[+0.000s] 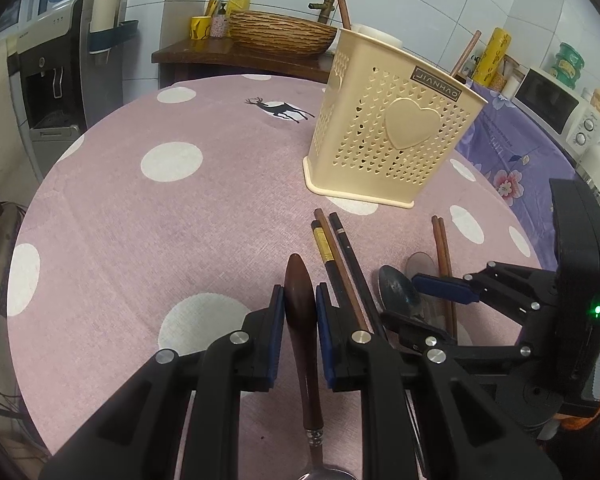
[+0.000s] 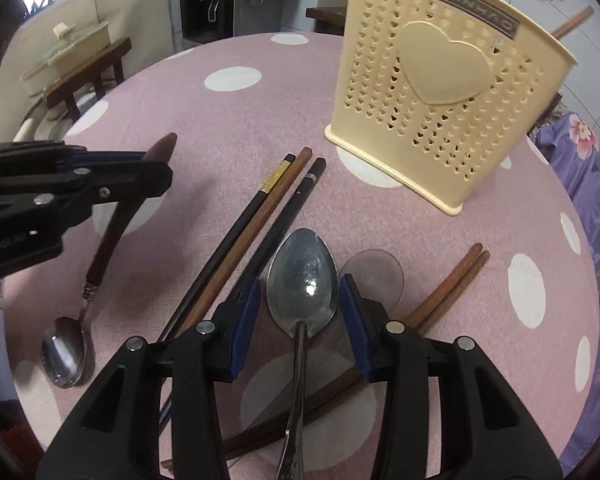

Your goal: Organize utensils

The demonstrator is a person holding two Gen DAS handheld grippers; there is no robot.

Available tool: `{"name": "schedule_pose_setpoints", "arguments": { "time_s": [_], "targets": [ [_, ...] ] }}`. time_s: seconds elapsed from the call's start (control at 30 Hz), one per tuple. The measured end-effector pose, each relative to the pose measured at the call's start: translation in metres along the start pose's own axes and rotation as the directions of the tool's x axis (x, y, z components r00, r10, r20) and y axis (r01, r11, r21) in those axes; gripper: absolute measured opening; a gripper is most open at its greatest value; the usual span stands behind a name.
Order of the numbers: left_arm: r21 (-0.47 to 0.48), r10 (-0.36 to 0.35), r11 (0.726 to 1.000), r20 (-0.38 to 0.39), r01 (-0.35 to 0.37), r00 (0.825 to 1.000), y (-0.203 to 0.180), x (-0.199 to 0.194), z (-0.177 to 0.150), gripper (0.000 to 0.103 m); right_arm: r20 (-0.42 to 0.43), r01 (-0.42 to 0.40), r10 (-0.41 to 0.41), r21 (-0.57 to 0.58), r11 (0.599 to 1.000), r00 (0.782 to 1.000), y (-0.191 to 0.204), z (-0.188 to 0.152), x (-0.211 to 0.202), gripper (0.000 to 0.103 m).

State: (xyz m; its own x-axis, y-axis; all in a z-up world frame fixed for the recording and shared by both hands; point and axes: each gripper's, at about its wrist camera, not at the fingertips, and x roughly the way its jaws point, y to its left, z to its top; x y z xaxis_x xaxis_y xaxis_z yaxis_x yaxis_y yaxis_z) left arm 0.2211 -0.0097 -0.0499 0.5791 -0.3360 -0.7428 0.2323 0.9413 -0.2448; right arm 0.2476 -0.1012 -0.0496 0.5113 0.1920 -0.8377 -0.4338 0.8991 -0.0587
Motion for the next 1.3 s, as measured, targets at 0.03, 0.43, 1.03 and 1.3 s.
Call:
{"name": "schedule_pose_setpoints", "arguments": {
  "time_s": [0.03, 0.43, 1.03, 1.3],
  "targets": [
    [-0.002, 0.0, 1.0, 0.0, 0.0, 1.0, 0.0, 0.0, 0.0, 0.017, -0.002, -0.007, 0.007, 0.007, 1.0, 1.0, -0.001, 0.001, 0.002, 0.042],
    [0.001, -0.002, 1.0, -0.004, 0.002, 1.0, 0.0, 0.0, 0.001, 0.017, 0.025, -0.066, 0.063, 0.117, 0.991, 0.998, -0.017, 0.001, 0.001, 0.036],
    [0.003, -0.023, 1.0, 0.066, 0.023, 0.998, -0.009, -0.027, 0.003, 0.016, 0.348, -0.114, 0.0, 0.309, 0.944, 0.937, -0.045, -0.034, -0.131, 0.019],
    [0.021, -0.026, 1.0, 0.133, 0.023, 0.991, -0.016, -0.048, 0.006, 0.016, 0.327, -0.101, -0.022, 0.353, 0.93, 0.945, -0.059, -0.053, -0.133, 0.002]
  ]
}}
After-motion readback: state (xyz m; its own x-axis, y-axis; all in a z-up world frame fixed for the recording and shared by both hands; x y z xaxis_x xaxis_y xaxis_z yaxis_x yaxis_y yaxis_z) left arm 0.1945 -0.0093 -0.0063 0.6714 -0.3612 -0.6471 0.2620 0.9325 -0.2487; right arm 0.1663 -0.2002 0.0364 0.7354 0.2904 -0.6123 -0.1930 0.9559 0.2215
